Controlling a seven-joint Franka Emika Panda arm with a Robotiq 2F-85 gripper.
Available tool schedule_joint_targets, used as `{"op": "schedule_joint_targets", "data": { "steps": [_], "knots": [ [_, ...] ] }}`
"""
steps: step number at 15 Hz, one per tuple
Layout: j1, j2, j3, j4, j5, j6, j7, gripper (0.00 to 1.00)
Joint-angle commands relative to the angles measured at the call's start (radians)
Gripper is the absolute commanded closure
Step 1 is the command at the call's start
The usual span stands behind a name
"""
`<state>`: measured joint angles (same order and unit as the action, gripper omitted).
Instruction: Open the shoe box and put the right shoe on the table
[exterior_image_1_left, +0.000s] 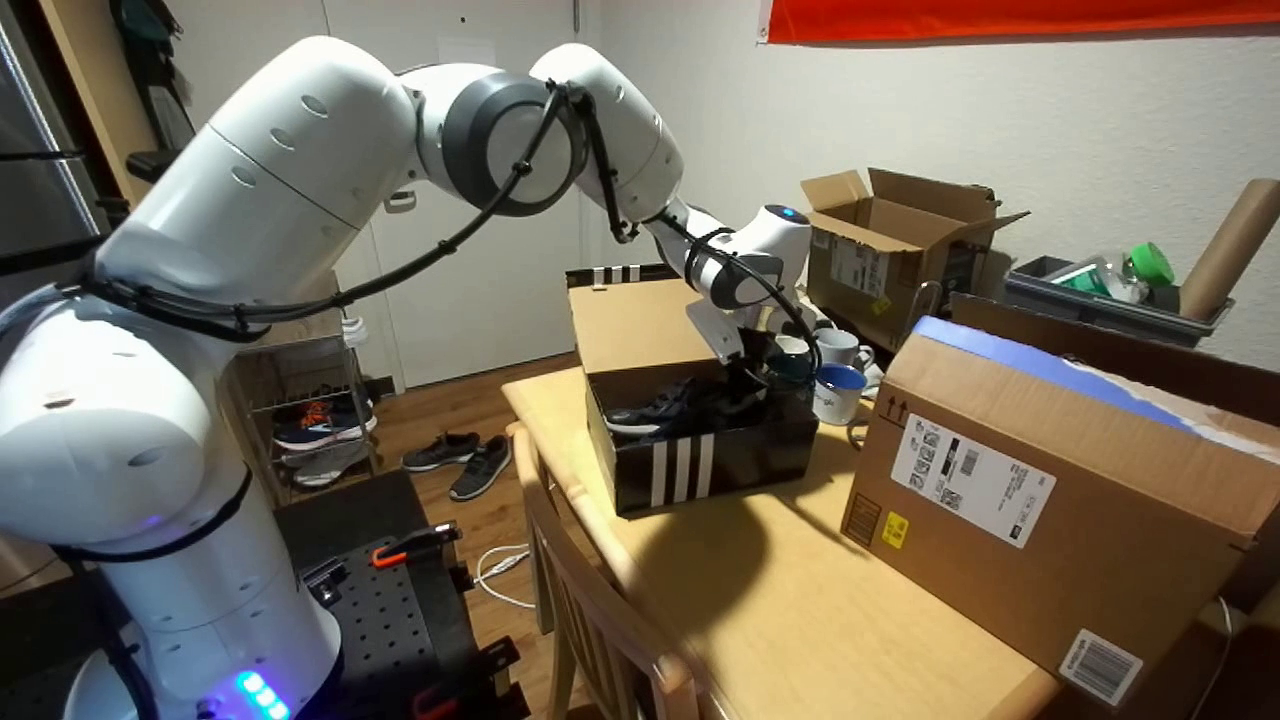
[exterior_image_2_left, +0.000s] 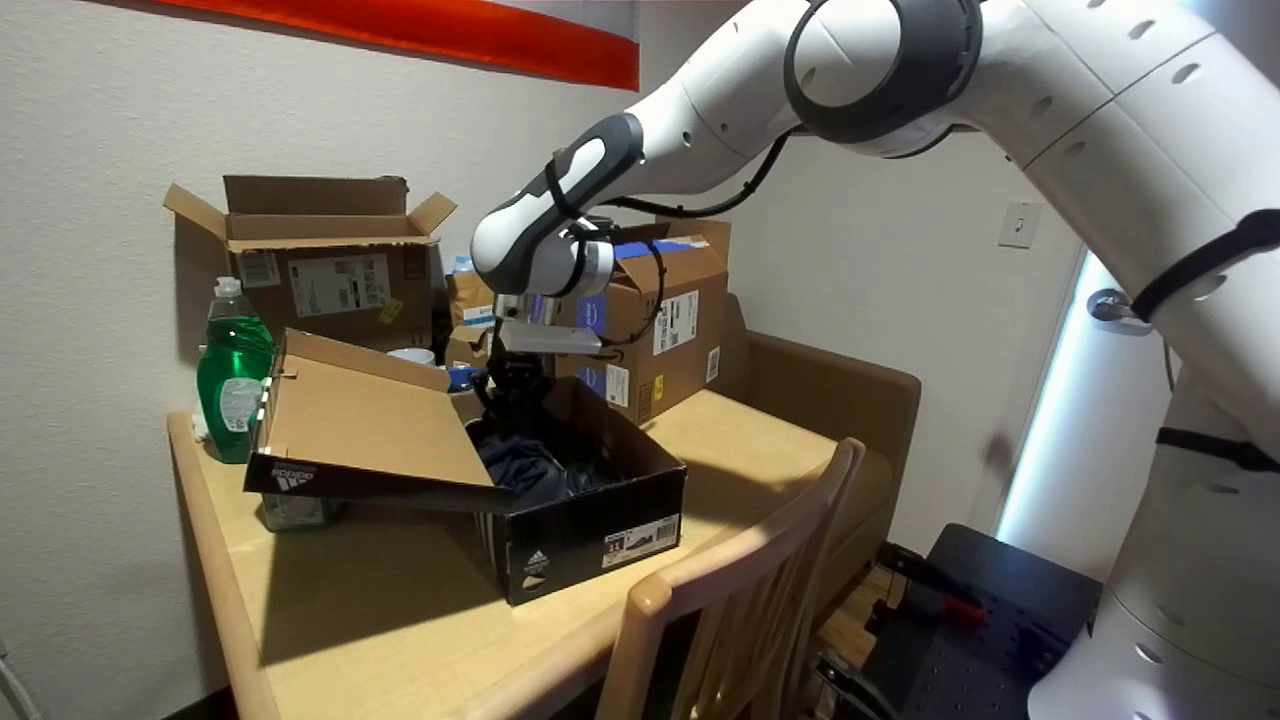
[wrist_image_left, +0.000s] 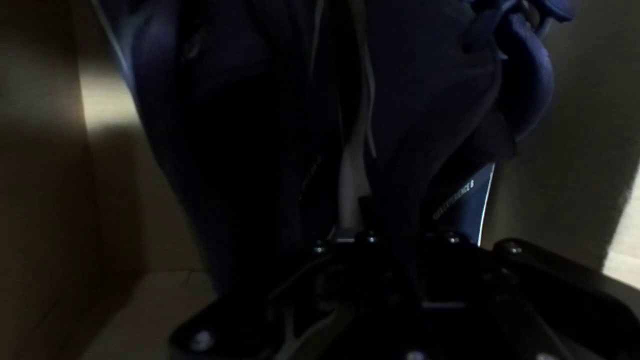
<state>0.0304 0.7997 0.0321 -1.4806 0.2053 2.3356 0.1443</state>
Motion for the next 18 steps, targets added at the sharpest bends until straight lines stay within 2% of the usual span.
{"op": "schedule_joint_targets", "data": {
  "steps": [1, 7, 18],
  "knots": [
    [0.006, -0.09, -0.011, -0.068, -0.034, -0.019, 0.003, 0.96],
    [-0.002, -0.194, -0.018, -0.144, -0.069, -0.048, -0.006, 0.96],
    [-0.035, -0.48, -0.057, -0.383, -0.081, -0.057, -0.008, 0.96]
  ]
}}
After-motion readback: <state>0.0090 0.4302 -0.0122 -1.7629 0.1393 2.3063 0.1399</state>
